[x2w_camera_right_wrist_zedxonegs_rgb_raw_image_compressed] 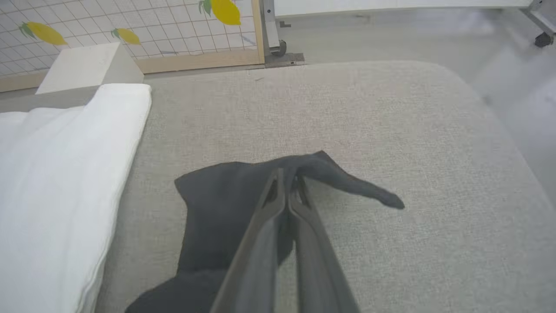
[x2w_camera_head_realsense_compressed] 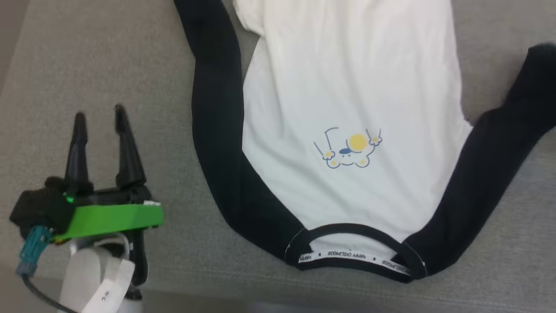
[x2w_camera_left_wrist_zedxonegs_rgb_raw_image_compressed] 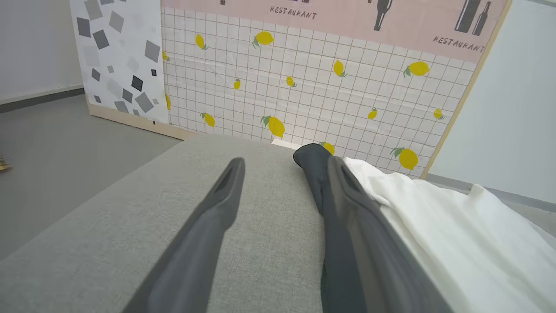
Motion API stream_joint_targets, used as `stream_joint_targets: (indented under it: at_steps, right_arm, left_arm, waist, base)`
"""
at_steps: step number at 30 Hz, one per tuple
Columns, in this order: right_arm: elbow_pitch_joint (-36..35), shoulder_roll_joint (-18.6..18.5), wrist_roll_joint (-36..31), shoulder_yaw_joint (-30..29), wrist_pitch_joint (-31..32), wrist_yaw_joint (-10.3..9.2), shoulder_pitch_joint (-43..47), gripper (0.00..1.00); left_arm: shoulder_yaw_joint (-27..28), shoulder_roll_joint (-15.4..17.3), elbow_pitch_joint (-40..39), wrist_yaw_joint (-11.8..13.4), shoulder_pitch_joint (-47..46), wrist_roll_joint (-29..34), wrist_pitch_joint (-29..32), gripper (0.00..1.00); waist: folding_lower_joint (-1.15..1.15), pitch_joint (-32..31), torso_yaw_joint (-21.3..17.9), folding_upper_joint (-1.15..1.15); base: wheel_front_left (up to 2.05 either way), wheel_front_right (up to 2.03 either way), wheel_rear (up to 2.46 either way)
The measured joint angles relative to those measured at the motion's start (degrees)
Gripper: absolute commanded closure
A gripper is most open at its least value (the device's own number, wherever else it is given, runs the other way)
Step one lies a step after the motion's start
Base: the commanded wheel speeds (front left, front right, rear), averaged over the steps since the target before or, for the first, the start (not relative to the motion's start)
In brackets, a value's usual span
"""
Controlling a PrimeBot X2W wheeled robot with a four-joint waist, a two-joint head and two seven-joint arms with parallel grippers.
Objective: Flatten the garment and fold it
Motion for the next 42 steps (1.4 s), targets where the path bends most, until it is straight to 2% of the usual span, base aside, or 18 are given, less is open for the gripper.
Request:
stream_joint_targets:
  at_steps: [4,9,13,16,22,25,35,40,41,42]
  right_arm:
    - [-7.2,0.6,1.4,0.5,-0.1,0.0,6.0,1.0]
    - [-17.4,1.2,2.1,3.9,1.4,0.0,9.0,1.0]
    - [-23.0,1.4,2.7,11.1,4.5,0.0,10.9,1.0]
    - [-23.9,1.6,2.8,18.8,6.5,0.0,11.3,1.0]
    - [-19.1,1.8,3.5,34.8,7.5,0.01,11.2,1.0]
    - [-14.7,2.2,4.9,42.0,5.7,0.01,10.2,1.0]
    - [0.4,8.6,5.9,58.6,-2.7,0.01,5.4,1.0]
    - [6.7,10.3,8.3,66.4,-3.9,0.01,4.7,1.0]
    - [7.9,10.4,9.0,67.3,-4.0,0.01,4.6,0.89]
    - [8.7,10.4,9.6,68.3,-4.2,0.01,4.4,0.56]
  left_arm:
    - [1.3,0.0,-0.3,1.2,3.2,-0.5,0.0,0.0]
    - [1.0,0.0,-0.4,1.6,5.9,-0.8,0.0,0.0]
    - [1.1,0.0,-0.7,1.9,7.5,-1.0,0.0,0.0]
    - [1.2,0.0,-1.0,2.0,8.6,-1.0,0.0,0.0]
    - [0.8,0.0,-1.0,2.0,9.0,-1.1,0.0,0.0]
    - [0.6,0.0,-1.0,2.2,9.0,-1.2,0.0,0.0]
    - [-0.4,0.0,-0.4,2.5,9.0,-2.6,0.0,0.0]
    - [-1.3,0.0,0.0,2.8,8.9,-3.2,0.0,0.0]
    - [-1.3,0.0,0.1,2.8,8.9,-3.2,0.0,0.0]
    - [-1.4,0.0,0.1,2.9,8.9,-3.2,0.0,0.0]
  waist:
    - [0.0,-4.5,-1.1,0.0]
    - [0.0,-9.4,-1.9,0.0]
    - [0.0,-12.9,-2.3,0.0]
    - [0.0,-14.8,-2.4,0.0]
    - [0.0,-16.3,-1.8,0.0]
    - [0.0,-15.8,-1.1,0.0]
    - [0.0,-13.4,0.4,0.0]
    - [0.0,-12.6,1.2,0.0]
    - [0.0,-12.5,1.3,0.0]
    - [0.0,-12.4,1.4,0.0]
  base:
    - [0.0,0.0,0.0]
    - [0.0,0.0,0.0]
    - [0.0,0.0,0.0]
    - [0.0,0.0,0.0]
    - [0.0,0.0,0.0]
    - [0.0,0.0,0.0]
    - [0.0,0.0,0.0]
    - [0.0,0.0,0.0]
    - [0.0,0.0,0.0]
    - [0.0,0.0,0.0]
